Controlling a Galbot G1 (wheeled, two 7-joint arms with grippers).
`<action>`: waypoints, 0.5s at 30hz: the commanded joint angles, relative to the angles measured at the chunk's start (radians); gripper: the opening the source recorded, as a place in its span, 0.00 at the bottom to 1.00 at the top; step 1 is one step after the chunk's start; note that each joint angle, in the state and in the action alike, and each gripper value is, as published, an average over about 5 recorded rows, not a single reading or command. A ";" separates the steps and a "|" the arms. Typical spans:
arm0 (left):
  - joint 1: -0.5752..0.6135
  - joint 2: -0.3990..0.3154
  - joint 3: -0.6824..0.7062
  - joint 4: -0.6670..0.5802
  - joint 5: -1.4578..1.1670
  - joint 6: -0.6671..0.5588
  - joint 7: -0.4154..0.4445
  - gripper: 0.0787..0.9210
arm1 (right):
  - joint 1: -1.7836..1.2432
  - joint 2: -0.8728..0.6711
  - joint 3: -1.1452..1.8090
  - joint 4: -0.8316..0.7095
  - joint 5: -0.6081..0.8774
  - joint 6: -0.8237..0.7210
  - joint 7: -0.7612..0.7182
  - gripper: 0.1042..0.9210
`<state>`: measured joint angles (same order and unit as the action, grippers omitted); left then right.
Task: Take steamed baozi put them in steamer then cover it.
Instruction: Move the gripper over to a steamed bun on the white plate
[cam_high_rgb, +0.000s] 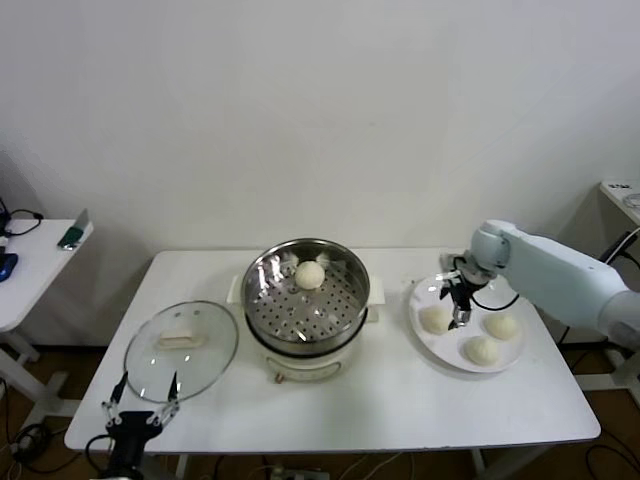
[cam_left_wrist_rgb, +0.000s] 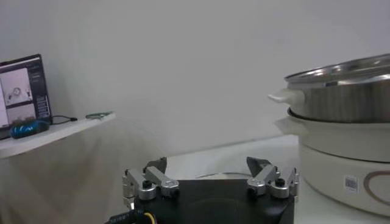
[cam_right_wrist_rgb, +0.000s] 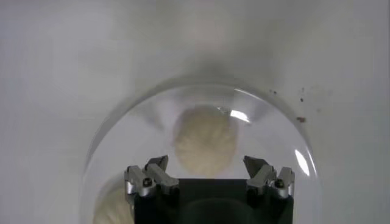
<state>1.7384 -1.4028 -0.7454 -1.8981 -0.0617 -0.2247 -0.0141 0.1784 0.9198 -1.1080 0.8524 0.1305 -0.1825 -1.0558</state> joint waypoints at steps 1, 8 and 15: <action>0.003 -0.002 0.002 0.006 0.015 -0.004 0.002 0.88 | -0.085 0.042 0.098 -0.097 -0.067 0.018 0.002 0.88; 0.005 -0.003 0.003 0.013 0.018 -0.007 0.000 0.88 | -0.088 0.072 0.112 -0.125 -0.075 0.031 -0.005 0.88; 0.006 -0.005 0.004 0.013 0.021 -0.006 -0.002 0.88 | -0.079 0.080 0.109 -0.130 -0.066 0.040 -0.025 0.83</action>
<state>1.7427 -1.4065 -0.7427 -1.8861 -0.0443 -0.2311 -0.0164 0.1184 0.9819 -1.0242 0.7543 0.0808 -0.1520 -1.0725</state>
